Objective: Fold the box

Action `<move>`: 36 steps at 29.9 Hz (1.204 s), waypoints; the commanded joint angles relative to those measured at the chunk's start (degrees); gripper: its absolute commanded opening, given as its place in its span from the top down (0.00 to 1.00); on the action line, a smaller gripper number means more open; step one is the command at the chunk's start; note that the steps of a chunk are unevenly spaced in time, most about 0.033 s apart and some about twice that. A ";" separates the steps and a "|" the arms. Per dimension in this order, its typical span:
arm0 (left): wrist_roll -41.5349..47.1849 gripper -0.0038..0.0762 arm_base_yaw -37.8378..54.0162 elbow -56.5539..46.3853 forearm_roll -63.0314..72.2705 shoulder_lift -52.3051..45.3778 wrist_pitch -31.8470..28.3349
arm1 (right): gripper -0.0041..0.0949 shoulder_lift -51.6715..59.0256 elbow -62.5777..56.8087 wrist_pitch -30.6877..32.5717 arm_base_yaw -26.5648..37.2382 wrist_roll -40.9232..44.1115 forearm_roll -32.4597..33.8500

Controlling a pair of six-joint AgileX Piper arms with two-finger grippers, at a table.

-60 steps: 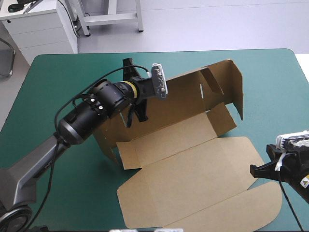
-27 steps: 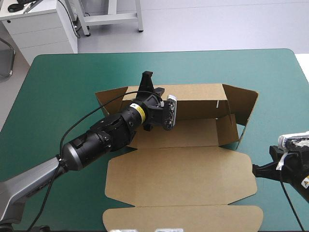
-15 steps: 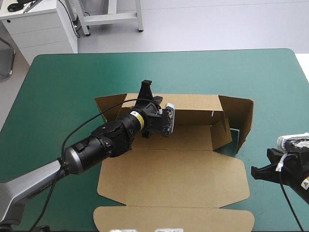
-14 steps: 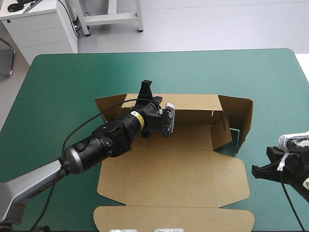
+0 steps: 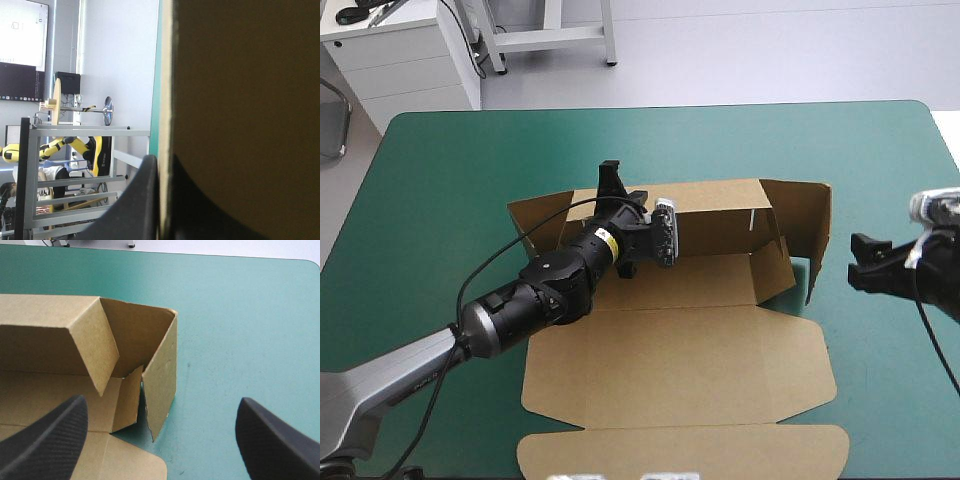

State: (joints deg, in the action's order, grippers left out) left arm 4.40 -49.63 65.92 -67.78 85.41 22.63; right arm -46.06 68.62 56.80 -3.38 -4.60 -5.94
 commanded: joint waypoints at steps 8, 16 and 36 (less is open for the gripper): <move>1.98 0.96 -0.21 -0.88 -5.77 -2.24 -3.36 | 0.20 -21.94 17.75 -0.50 0.20 0.17 -1.45; 4.73 0.96 -0.21 -1.67 -9.54 -2.24 -3.53 | 0.20 -39.24 33.31 5.57 0.20 0.28 -1.31; 10.97 0.96 -0.21 -1.67 -14.35 -2.24 -0.02 | 0.20 -52.13 36.40 15.05 1.02 1.62 -1.67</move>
State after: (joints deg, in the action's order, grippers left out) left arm 14.07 -49.63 62.60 -80.70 85.41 21.32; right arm -102.31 105.75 71.20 -3.31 -2.83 -7.10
